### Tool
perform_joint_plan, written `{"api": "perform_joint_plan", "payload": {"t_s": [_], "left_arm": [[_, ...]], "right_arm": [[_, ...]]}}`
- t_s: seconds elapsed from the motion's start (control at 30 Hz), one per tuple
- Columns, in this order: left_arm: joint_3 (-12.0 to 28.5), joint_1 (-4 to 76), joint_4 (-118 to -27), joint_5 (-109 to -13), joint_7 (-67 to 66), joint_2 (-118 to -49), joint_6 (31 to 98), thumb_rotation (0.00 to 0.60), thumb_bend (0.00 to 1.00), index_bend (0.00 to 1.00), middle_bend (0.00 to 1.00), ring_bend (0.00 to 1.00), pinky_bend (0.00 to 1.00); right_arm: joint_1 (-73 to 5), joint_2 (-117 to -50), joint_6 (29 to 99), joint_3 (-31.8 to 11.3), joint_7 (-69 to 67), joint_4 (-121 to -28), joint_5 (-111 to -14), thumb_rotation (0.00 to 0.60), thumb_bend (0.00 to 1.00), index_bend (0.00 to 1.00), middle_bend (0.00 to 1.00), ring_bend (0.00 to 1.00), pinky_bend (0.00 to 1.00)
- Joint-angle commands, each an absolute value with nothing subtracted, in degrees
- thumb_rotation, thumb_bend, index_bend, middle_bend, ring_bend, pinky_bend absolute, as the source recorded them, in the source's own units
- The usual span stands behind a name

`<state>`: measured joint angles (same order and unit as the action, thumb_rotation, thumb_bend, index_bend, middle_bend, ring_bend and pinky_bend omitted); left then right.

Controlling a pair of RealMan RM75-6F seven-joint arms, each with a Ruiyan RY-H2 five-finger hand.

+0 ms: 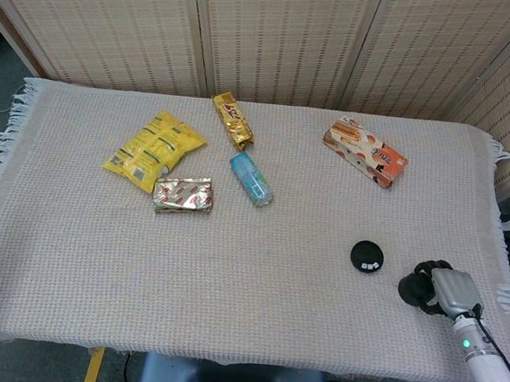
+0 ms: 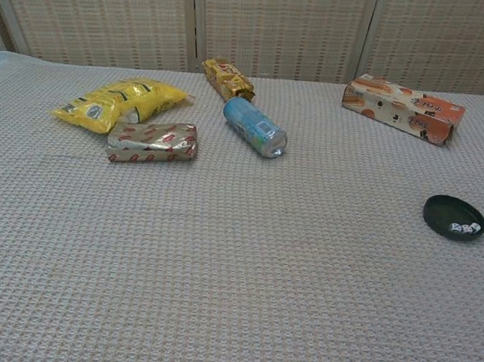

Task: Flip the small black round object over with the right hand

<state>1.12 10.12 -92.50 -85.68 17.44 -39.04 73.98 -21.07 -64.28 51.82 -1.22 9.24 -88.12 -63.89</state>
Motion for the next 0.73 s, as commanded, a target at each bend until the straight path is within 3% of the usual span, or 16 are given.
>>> {"api": "perform_joint_plan", "payload": {"t_s": [0.03, 0.2, 0.43, 0.5, 0.73], "left_arm": [[1.11, 10.14, -92.52, -85.69, 17.43, -39.03, 73.93, 0.6, 0.44, 0.18, 0.0, 0.0, 0.22], [1.13, 10.19, -92.49, -85.63, 17.41, -39.08, 73.86, 0.6, 0.44, 0.18, 0.0, 0.0, 0.22], [1.17, 10.33, -92.4, -85.44, 17.35, -39.14, 73.54, 0.6, 0.44, 0.18, 0.0, 0.0, 0.22], [1.18, 10.29, -92.43, -85.5, 17.37, -39.12, 73.7, 0.6, 0.44, 0.18, 0.0, 0.0, 0.22], [1.2, 10.48, -92.54, -85.42, 16.51, -39.38, 73.41, 0.6, 0.44, 0.18, 0.0, 0.0, 0.22]], "right_arm": [[-21.84, -61.16, 49.43, -0.2, 7.64, -90.55, -65.42, 0.6, 0.22, 0.02, 0.0, 0.0, 0.11], [-19.8, -57.06, 53.72, -0.47, 2.8, -95.48, -70.25, 0.6, 0.21, 0.0, 0.0, 0.0, 0.04], [-10.7, -61.77, 78.26, -3.46, 0.9, -94.32, -77.58, 0.6, 0.21, 0.0, 0.0, 0.0, 0.05], [-9.23, -63.56, 82.16, -4.0, 3.16, -93.63, -77.8, 0.6, 0.21, 0.0, 0.0, 0.0, 0.05], [-7.61, -63.97, 84.1, -2.65, 5.37, -94.51, -80.53, 0.6, 0.21, 0.0, 0.0, 0.0, 0.05]]}}
